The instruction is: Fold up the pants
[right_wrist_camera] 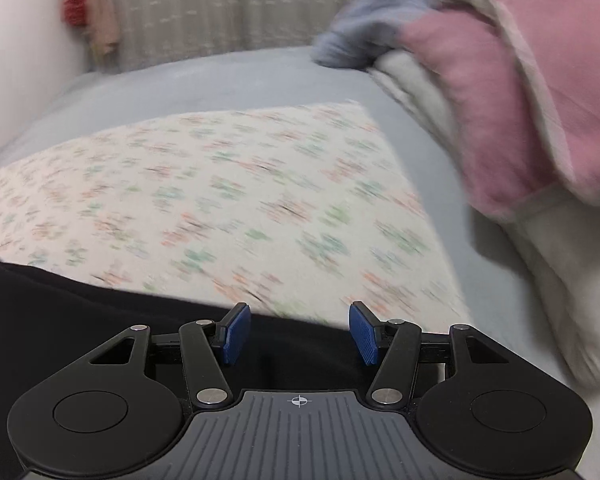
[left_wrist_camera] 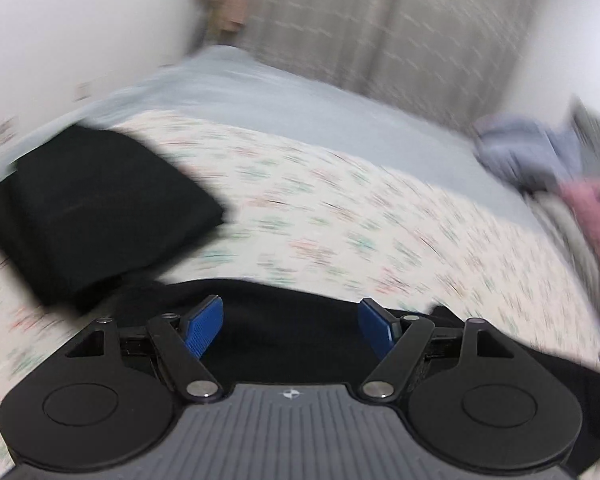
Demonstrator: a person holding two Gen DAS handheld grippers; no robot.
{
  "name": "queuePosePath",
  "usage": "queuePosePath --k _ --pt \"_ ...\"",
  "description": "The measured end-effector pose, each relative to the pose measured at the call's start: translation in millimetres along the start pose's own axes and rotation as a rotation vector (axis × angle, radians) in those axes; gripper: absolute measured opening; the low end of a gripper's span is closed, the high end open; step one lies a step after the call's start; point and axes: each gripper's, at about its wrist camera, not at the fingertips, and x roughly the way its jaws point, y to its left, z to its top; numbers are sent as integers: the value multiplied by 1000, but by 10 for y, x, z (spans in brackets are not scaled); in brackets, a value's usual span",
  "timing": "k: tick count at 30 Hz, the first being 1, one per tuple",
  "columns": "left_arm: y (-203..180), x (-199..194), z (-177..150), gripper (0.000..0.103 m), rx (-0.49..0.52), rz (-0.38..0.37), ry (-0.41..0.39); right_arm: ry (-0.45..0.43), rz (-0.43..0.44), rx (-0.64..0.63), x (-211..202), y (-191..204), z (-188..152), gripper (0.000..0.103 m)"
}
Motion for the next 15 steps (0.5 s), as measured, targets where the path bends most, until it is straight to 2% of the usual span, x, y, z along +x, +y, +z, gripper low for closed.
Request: queuePosePath --k 3,5,7,8,9,10,13,15 --pt "-599 414 139 78 190 3 63 -4 132 -55 128 279 -6 55" --pt "-929 679 151 75 318 -7 84 39 219 -82 234 445 -144 54" --pt "-1192 1007 176 63 402 -35 125 96 243 -158 289 611 -294 54" --pt "-1284 1180 194 50 423 -42 162 105 250 -214 288 696 -359 54" --pt "-1356 1374 207 39 427 -40 205 110 261 -266 287 753 -418 54" --pt "-1363 1500 211 36 413 -40 236 119 269 -297 287 783 -463 54" --pt "-1356 1759 188 36 315 -106 302 136 278 -299 297 782 -477 54" --pt "-1377 1815 116 37 305 -178 322 139 284 -291 290 755 -465 54"
